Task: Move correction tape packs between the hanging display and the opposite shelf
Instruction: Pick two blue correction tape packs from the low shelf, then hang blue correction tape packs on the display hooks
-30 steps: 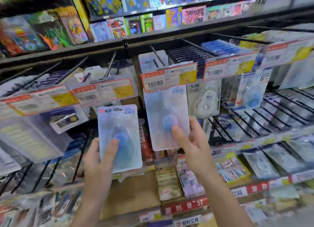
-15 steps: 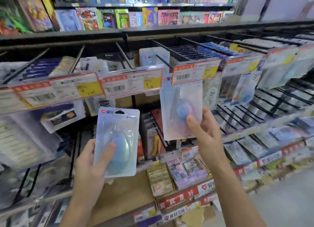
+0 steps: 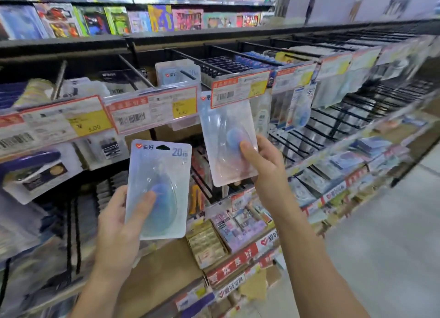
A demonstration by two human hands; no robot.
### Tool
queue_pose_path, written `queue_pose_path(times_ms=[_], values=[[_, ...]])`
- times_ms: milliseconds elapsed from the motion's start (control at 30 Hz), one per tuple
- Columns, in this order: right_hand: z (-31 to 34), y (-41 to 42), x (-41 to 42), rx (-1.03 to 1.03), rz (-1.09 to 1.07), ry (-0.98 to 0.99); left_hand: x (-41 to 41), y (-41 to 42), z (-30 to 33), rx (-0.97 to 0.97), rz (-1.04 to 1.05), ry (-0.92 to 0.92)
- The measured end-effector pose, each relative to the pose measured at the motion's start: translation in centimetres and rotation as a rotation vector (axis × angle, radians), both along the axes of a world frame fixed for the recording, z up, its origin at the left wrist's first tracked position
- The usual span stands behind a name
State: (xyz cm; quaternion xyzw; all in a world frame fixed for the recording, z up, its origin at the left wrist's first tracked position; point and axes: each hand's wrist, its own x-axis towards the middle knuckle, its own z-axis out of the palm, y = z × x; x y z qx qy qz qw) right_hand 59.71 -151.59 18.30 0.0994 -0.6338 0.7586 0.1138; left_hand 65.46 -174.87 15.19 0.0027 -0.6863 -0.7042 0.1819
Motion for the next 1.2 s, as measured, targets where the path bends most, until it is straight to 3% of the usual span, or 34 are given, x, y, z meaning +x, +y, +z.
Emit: queue_pose_path(times_ms=[333,733,1200], values=[[-0.9,-0.8,-2.4,-0.027,0.01,-0.073,-0.6,0.9,-0.1,-0.007,0.081,0.013],[-3.1,-4.7,-6.6,-0.265,-0.03,-0.195,-0.6,0.8,-0.5,0.022,0.234,0.037],[-3.3,-7.1,-11.2,-0.314,0.025,-0.252,-2.9,3.3,1.1,-0.04,0.302,0.106]])
